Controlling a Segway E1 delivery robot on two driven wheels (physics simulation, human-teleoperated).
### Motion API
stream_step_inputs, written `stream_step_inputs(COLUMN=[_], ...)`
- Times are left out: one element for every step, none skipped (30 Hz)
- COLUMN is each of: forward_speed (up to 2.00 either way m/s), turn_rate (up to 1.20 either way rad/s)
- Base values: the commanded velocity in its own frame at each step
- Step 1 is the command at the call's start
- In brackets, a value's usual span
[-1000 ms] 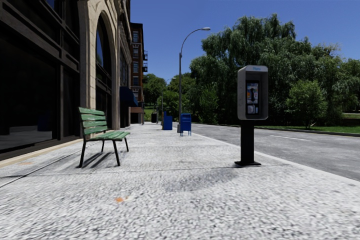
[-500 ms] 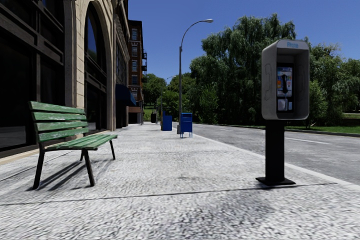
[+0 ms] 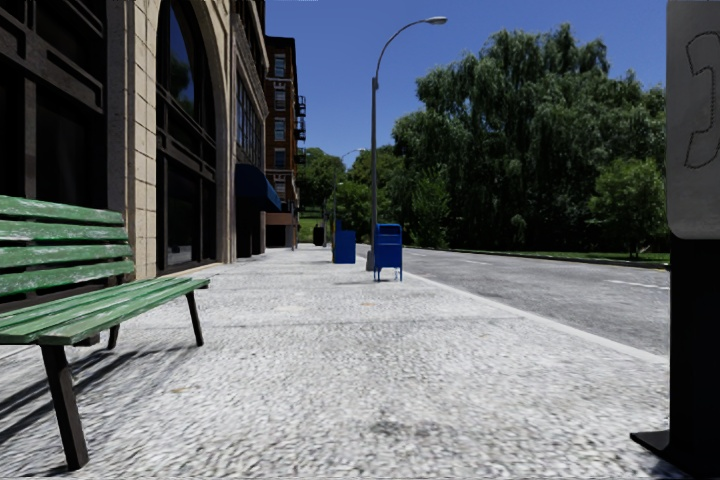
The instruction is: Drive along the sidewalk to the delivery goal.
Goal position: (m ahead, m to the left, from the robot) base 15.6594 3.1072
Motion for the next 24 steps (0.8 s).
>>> stream_step_inputs(forward_speed=[2.00, 2.00, 2.00, 2.00, 2.00, 2.00, 2.00, 2.00, 2.00, 2.00, 2.00, 2.00, 2.00, 2.00, 2.00, 2.00, 2.00, 2.00, 2.00, 2.00, 2.00, 2.00, 2.00, 2.00], turn_rate=[0.22, 0.22, 0.22, 0.22, 0.22, 0.22, 0.22, 0.22, 0.22, 0.22, 0.22, 0.22, 0.22, 0.22, 0.22, 0.22, 0.22, 0.22, 0.22, 0.22, 0.22, 0.22, 0.22, 0.22])
